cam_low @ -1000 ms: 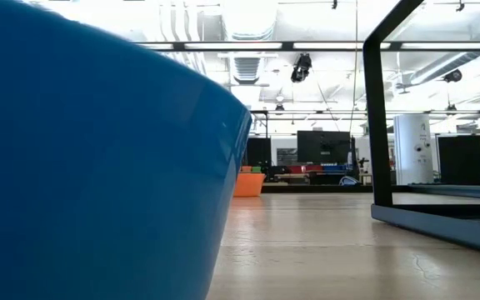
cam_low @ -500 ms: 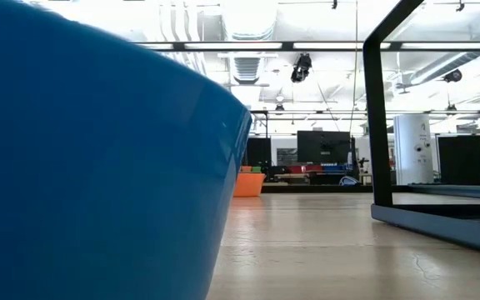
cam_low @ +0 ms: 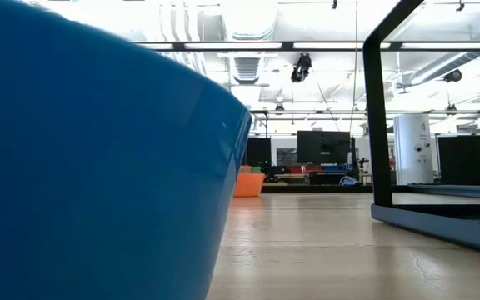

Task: Pick & Place Mini bowls
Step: Stack the right green bowl on the green bowl on the shelf

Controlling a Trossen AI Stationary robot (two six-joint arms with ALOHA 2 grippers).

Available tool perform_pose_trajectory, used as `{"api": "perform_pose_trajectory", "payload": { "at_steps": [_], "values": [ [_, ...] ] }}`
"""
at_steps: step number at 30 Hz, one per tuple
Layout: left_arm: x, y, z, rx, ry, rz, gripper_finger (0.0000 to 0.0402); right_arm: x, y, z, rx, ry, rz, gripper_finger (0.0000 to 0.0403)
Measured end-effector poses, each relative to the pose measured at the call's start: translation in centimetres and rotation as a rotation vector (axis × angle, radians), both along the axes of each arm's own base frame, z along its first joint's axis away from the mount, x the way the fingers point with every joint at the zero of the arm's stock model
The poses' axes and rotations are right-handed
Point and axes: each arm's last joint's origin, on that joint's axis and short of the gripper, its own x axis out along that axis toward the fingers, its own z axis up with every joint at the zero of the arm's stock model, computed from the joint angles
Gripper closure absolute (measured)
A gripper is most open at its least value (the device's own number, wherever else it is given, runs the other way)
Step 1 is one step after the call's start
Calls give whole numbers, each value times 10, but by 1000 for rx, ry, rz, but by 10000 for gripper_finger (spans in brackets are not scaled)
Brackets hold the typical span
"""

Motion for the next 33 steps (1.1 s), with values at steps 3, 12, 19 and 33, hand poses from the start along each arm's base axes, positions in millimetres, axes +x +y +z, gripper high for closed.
{"api": "perform_pose_trajectory", "payload": {
  "at_steps": [3,12,19,33],
  "values": [
    [0,0,0,0,0,0,402,-1,8,0,10,-3,6,394],
    [0,0,0,1,0,1,402,5,27,-3,15,-9,18,394],
    [0,0,0,1,0,1,402,5,46,-11,2,44,35,394],
    [0,0,0,1,-1,2,402,-7,66,-34,-70,205,-82,394]
  ]
}}
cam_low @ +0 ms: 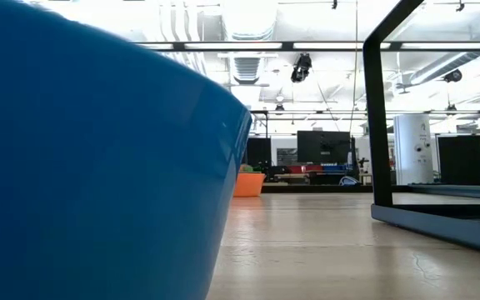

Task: Pick & Place Mini bowls
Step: Stack the right green bowl on the green bowl on the shelf

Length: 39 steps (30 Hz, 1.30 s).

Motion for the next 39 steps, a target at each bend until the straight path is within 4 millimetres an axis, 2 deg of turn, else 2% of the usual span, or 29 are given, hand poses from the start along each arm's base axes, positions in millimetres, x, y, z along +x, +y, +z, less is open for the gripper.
{"api": "perform_pose_trajectory", "payload": {
  "at_steps": [10,39],
  "values": [
    [0,0,0,-1,1,1,402,0,0,-9,-27,12,25,394],
    [0,0,0,-1,1,0,402,0,-2,-14,-46,22,56,394]
  ]
}}
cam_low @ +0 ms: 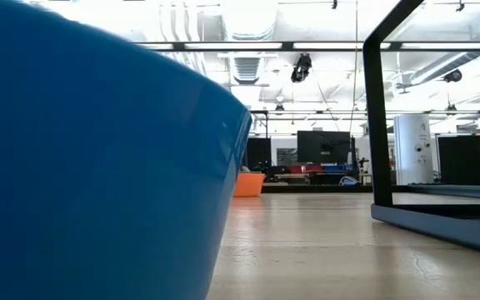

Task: Pick & Place Mini bowls
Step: Stack the right green bowl on the green bowl on the shelf

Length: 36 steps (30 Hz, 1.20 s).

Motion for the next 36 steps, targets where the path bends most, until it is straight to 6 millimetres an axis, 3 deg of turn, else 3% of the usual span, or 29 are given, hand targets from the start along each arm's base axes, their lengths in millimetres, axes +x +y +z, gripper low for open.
{"api": "perform_pose_trajectory", "payload": {
  "at_steps": [15,28,36],
  "values": [
    [0,0,0,10,-1,-6,402,0,-1,1,-3,3,-8,391],
    [0,0,0,11,0,-6,402,-2,-4,1,-40,19,-3,318],
    [0,0,0,11,0,-6,402,-2,-4,1,-34,16,1,315]
  ]
}}
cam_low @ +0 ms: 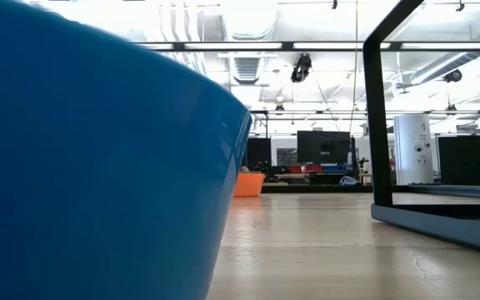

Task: Pick & Place Mini bowls
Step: Stack the right green bowl on the green bowl on the shelf

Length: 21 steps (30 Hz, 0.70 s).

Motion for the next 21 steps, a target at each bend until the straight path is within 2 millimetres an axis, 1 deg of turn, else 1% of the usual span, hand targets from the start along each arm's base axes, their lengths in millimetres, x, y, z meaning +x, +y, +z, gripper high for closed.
{"api": "perform_pose_trajectory", "payload": {
  "at_steps": [11,16,21],
  "values": [
    [0,0,0,1,0,0,402,0,0,13,24,-21,20,333],
    [0,0,0,1,0,0,402,-1,-4,20,-21,-18,2,335],
    [0,0,0,1,0,0,402,0,-5,20,-39,-57,-20,341]
  ]
}}
